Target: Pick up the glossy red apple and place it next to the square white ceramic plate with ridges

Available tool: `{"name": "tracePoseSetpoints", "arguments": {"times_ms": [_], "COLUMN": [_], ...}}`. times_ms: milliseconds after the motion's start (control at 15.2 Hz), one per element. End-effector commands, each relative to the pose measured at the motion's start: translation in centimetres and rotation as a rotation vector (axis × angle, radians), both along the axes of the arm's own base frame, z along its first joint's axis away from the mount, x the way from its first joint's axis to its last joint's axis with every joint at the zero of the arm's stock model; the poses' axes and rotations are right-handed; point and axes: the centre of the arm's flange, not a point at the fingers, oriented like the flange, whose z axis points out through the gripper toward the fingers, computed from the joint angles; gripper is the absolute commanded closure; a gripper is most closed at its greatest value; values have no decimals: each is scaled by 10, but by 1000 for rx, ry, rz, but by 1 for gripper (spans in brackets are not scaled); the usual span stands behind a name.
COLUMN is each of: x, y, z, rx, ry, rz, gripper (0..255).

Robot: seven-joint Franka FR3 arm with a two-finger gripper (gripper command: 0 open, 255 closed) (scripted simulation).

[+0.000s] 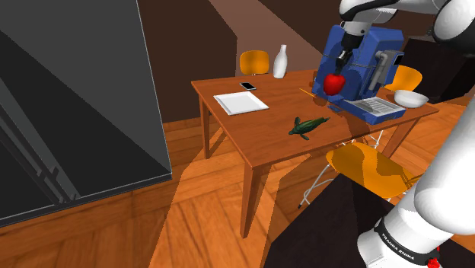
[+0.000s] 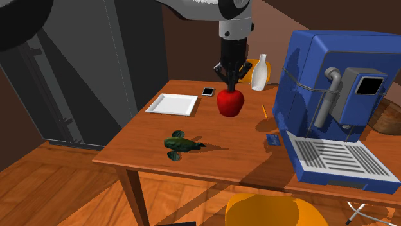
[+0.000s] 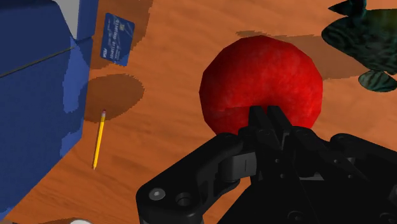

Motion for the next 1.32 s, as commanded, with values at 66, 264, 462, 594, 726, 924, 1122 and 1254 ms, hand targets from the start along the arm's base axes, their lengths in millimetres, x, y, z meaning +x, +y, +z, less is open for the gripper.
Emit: {"name": "tracePoseSetpoints", "arguments": {"times_ms": [66,264,462,594,726,924,1122,1254], "x": [40,75,111,134,158,194,229,229], "y": [17,30,44,53,62,75,89,89], "z": [-12,-23,-34,-41,-48,-59,-70,-80], "rx": [1,1,1,1,1,1,1,1], "ry": [-1,-1,-1,-1,-1,-1,0,-1], "rz": [-1,-1,-1,-1,-1,-1,-1,-1], "gripper": [255,255,255,255,255,255,255,255]}}
